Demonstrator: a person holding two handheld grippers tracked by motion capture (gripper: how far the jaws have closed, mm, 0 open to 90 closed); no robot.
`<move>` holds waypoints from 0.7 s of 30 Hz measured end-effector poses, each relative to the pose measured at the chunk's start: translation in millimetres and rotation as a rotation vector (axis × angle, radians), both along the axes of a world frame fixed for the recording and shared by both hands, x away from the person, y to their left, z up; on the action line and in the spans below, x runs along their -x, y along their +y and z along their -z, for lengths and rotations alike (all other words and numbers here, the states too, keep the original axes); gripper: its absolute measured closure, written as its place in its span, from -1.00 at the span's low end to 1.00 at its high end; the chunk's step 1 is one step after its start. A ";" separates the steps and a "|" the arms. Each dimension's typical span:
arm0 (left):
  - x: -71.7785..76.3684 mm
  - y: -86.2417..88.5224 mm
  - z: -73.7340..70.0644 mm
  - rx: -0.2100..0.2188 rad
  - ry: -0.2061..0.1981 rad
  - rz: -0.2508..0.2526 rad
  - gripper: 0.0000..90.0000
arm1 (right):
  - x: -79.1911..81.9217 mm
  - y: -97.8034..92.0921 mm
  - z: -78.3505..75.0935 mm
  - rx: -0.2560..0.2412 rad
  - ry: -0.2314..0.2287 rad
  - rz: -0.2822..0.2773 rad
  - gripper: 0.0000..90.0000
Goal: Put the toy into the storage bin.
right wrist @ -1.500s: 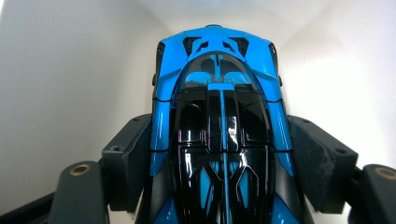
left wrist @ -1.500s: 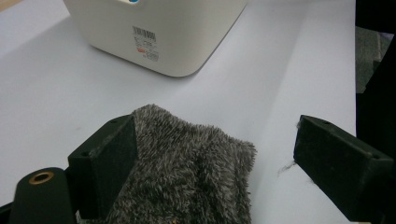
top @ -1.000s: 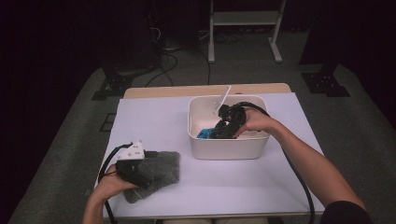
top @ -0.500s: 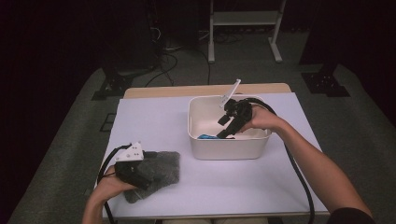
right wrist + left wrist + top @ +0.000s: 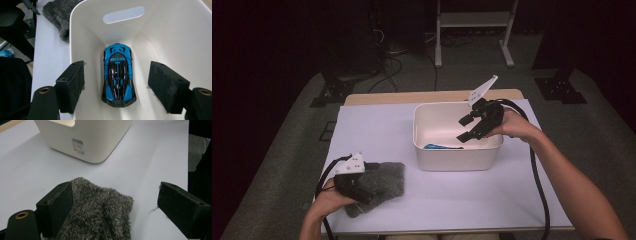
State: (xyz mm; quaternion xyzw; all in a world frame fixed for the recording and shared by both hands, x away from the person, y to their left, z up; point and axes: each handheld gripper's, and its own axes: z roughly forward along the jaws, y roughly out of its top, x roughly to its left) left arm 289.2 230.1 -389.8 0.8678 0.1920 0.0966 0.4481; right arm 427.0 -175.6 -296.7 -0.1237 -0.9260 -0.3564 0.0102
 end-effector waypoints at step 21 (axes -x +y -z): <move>1.8 4.0 -0.9 0.004 -0.011 -0.021 -0.72 | 33.9 -54.7 -16.3 -0.062 -0.038 0.077 -0.38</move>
